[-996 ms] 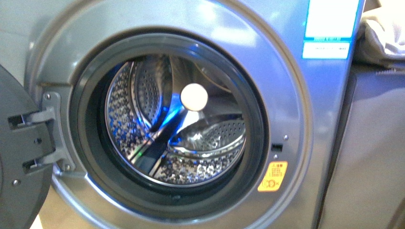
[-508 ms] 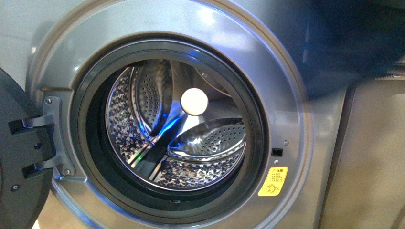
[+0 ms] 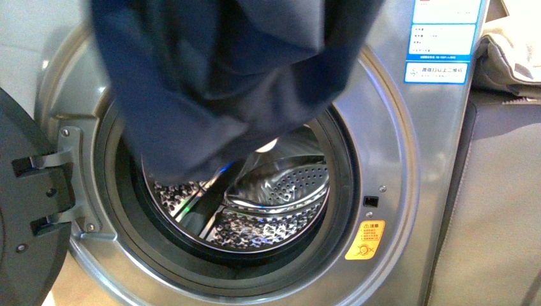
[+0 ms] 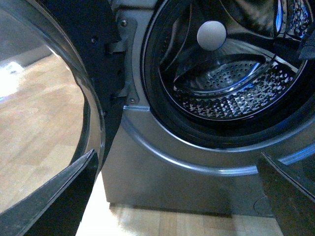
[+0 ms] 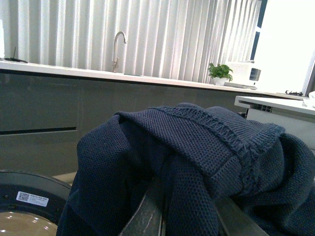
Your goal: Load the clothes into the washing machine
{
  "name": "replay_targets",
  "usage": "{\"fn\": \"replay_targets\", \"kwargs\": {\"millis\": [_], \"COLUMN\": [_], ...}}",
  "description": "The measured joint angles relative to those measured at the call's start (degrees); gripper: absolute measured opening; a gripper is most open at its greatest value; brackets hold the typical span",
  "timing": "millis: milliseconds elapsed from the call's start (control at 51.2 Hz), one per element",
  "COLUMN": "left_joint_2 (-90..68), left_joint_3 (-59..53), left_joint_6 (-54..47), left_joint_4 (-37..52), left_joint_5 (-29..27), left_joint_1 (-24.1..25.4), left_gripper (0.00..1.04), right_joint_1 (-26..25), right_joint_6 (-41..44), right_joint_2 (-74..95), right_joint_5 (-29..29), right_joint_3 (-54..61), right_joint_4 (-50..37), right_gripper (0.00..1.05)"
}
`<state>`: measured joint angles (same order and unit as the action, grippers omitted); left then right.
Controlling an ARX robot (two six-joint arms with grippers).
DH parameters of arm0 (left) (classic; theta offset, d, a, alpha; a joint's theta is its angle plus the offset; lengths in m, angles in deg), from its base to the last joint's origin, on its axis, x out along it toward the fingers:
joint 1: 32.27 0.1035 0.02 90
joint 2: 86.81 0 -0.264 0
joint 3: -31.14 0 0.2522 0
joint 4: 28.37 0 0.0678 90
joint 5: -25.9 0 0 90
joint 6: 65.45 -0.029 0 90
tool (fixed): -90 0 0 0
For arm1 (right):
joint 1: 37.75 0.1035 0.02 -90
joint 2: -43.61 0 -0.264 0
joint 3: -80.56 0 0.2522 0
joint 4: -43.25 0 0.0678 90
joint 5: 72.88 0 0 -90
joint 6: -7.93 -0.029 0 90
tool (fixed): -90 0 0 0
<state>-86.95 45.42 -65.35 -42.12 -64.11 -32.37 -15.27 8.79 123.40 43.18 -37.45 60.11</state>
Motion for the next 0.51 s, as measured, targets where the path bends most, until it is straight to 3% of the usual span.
{"fn": "replay_targets", "kwargs": {"millis": [508], "left_joint_2": [0.0], "left_joint_3": [0.0], "left_joint_6": [0.0], "left_joint_4": [0.0], "left_joint_5": [0.0], "left_joint_1": [0.0], "left_gripper": [0.98], "right_joint_1": [-0.5], "right_joint_6": [-2.2], "right_joint_2": [-0.9], "right_joint_5": [3.4], "right_joint_3": [3.7], "right_joint_4": [-2.9], "right_gripper": [0.09]}}
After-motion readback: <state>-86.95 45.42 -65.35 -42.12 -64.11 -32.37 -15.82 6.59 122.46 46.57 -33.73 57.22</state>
